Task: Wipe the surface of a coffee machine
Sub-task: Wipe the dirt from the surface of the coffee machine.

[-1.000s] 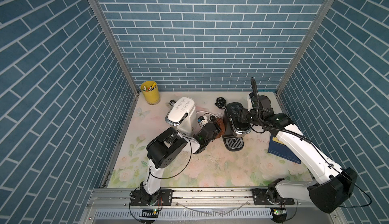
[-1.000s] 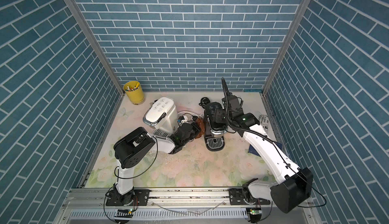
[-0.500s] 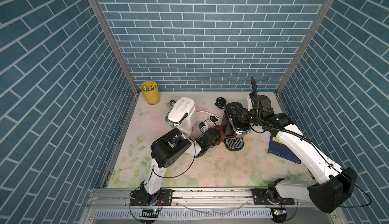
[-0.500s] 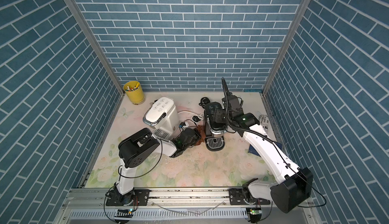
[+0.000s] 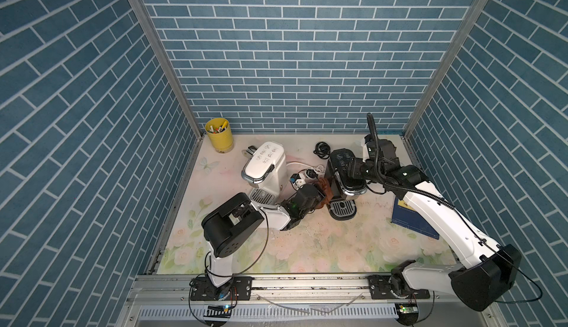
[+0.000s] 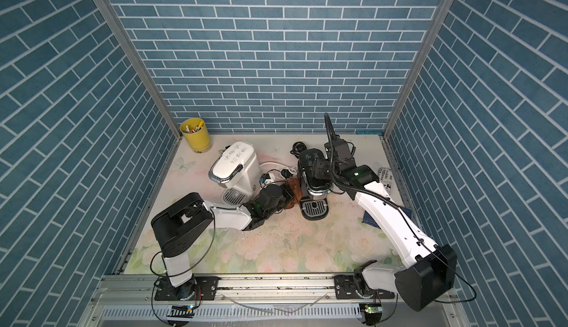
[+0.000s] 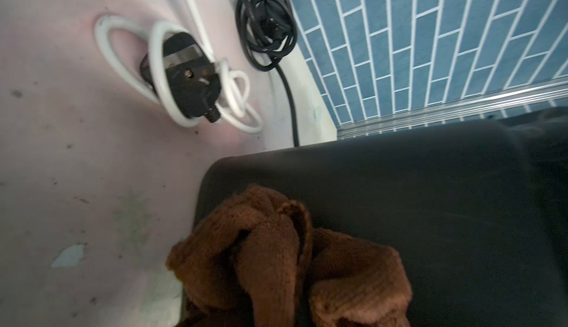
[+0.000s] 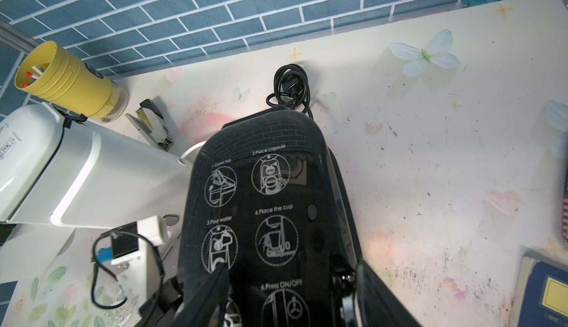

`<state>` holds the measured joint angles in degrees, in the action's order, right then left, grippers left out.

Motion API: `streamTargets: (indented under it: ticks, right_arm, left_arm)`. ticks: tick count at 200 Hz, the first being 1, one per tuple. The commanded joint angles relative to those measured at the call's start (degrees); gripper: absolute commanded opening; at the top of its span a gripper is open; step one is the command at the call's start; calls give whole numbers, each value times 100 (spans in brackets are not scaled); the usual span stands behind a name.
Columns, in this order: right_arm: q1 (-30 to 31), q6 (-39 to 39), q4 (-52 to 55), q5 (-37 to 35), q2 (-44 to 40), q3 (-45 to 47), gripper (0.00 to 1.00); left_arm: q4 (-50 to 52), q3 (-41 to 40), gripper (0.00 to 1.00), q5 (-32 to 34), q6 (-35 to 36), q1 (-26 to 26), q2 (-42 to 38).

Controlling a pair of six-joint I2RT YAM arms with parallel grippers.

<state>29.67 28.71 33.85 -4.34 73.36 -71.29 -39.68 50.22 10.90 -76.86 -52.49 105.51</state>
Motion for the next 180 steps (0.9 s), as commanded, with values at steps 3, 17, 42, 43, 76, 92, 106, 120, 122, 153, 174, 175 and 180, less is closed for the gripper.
streamTargets:
  ticks: [3, 17, 42, 43, 76, 92, 106, 120, 122, 153, 174, 175, 180]
  right_arm:
    - [113, 188, 196, 589, 156, 282, 63]
    - [110, 188, 176, 594, 174, 285, 63]
    - [108, 222, 118, 643, 213, 317, 63]
    - [109, 223, 116, 649, 213, 317, 63]
    - [109, 239, 122, 654, 196, 359, 63]
    - [109, 232, 105, 629, 178, 400, 63]
    - [109, 240, 92, 635, 178, 427, 63]
    - [109, 265, 70, 650, 178, 446, 63]
    - [105, 266, 63, 653, 178, 448, 63]
    - [108, 268, 55, 688, 187, 419, 63]
    - [109, 248, 74, 672, 194, 391, 63]
    - [105, 244, 76, 672, 195, 389, 63]
    - [104, 241, 78, 663, 196, 396, 63]
  left_arm:
    - [-349, 30, 0, -133, 242, -289, -260]
    - [-324, -33, 0, -41, 399, -387, -233]
    - [-310, -89, 0, -18, 426, -527, 136]
    - [-307, -95, 0, -22, 409, -531, 149]
    - [-399, -201, 0, -115, 34, -652, 655]
    - [-391, -196, 0, -156, 20, -683, 740]
    - [-391, -176, 0, -161, 27, -687, 721]
    - [-384, -168, 0, -141, 62, -700, 623]
    - [-385, -165, 0, -129, 69, -705, 603]
    - [-362, -78, 0, -113, 314, -737, 246]
    - [-353, -38, 0, -138, 365, -780, 89]
    - [-354, -38, 0, -135, 369, -789, 82]
    - [-371, -30, 0, -140, 396, -797, 58]
